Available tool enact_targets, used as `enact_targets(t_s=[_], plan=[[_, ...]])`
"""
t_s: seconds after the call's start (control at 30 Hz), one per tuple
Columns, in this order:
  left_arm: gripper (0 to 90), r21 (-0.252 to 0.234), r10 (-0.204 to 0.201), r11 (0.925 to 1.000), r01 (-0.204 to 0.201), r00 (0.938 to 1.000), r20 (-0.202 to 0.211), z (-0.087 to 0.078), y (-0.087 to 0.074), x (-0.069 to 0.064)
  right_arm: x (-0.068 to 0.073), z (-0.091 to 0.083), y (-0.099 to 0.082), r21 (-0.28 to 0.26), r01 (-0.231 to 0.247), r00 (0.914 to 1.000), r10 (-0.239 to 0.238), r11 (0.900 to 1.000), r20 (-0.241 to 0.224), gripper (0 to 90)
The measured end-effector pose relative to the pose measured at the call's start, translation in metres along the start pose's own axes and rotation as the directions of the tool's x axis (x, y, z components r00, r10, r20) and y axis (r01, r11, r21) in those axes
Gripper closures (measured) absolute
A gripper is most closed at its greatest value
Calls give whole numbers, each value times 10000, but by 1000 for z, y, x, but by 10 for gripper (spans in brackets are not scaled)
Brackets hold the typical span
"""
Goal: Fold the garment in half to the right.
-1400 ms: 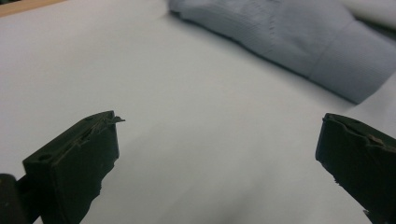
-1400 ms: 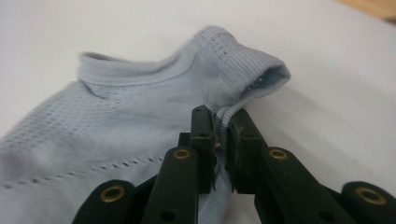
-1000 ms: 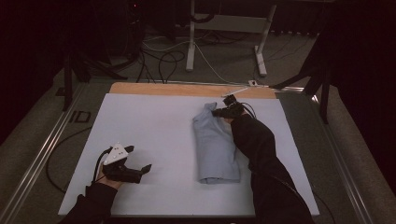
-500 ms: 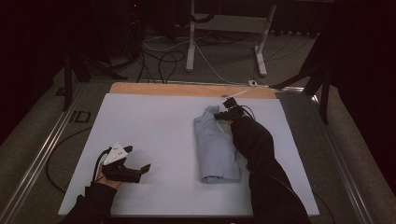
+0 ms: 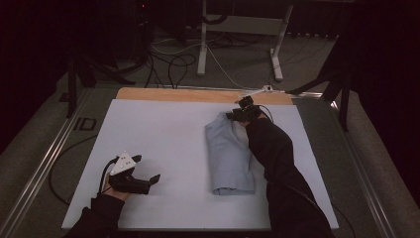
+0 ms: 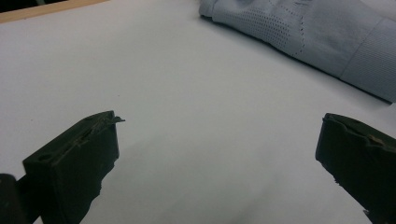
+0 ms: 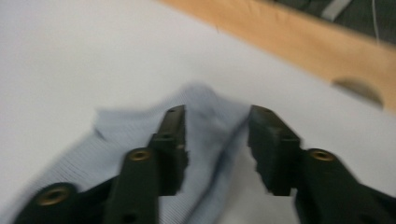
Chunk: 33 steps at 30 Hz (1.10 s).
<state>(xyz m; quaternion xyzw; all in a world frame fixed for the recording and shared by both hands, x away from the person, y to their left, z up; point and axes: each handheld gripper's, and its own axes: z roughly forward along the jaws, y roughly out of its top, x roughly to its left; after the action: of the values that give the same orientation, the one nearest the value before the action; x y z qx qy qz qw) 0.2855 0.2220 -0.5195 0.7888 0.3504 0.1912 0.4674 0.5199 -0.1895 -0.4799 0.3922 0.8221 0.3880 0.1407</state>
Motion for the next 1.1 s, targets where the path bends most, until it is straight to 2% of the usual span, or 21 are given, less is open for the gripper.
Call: enact_targets(t_s=[0.03, 0.07, 0.13, 0.23, 0.43, 0.67, 0.7, 0.73, 0.83, 0.87, 0.97, 1.1], plan=[[3, 0, 0, 10000, 0, 10000, 0, 0, 0, 0, 2, -3, 3, -174, 94, 10000, -94, 9998, -6, 659], [3, -21, -38, 10000, 38, 10000, 13, 1, 0, 1, 9, -4, 8, -351, 215, 9997, -217, 9992, -65, 810], [2, -23, -45, 10000, 45, 10000, 49, 0, -1, 0, 13, 1, 9, -147, 354, 9990, -358, 9993, -258, 899], [3, -53, -57, 10000, 57, 10000, 71, 0, -1, 0, 16, 16, 6, 422, 658, 9974, -644, 9969, -329, 900], [3, -71, -81, 9999, 81, 9999, 94, 0, -2, 1, 10, 40, -1, 1053, 461, 9988, -443, 9934, -194, 900], [3, 23, -29, 10000, 28, 9999, 123, 1, -3, 0, 7, 52, -4, 1504, 268, 9996, -281, 9883, 61, 900], [3, 1, 4, 10000, -4, 9999, 124, 1, -3, -1, 6, 53, -6, 1427, 347, 9993, -362, 9892, 81, 900], [3, -21, 9, 10000, -9, 9999, 116, 1, -2, -1, 6, 54, -6, 1369, 199, 9998, -207, 9904, 43, 900], [2, -23, -30, 10000, 30, 10000, 93, 1, -3, 0, 5, 53, -6, 1368, 177, 9998, -176, 9904, -21, 900], [3, -18, -11, 10000, 11, 10000, 86, 1, -3, 0, 6, 53, -6, 1407, 347, 9993, -363, 9895, 89, 900], [2, -34, -33, 10000, 33, 10000, 77, 0, -2, 1, 8, 52, -4, 1486, 447, 9988, -469, 9879, 115, 900], [3, -20, -60, 10000, 61, 10000, 69, 1, -3, 2, 14, 43, 1, 1479, 806, 9967, -816, 9857, 9, 900]])
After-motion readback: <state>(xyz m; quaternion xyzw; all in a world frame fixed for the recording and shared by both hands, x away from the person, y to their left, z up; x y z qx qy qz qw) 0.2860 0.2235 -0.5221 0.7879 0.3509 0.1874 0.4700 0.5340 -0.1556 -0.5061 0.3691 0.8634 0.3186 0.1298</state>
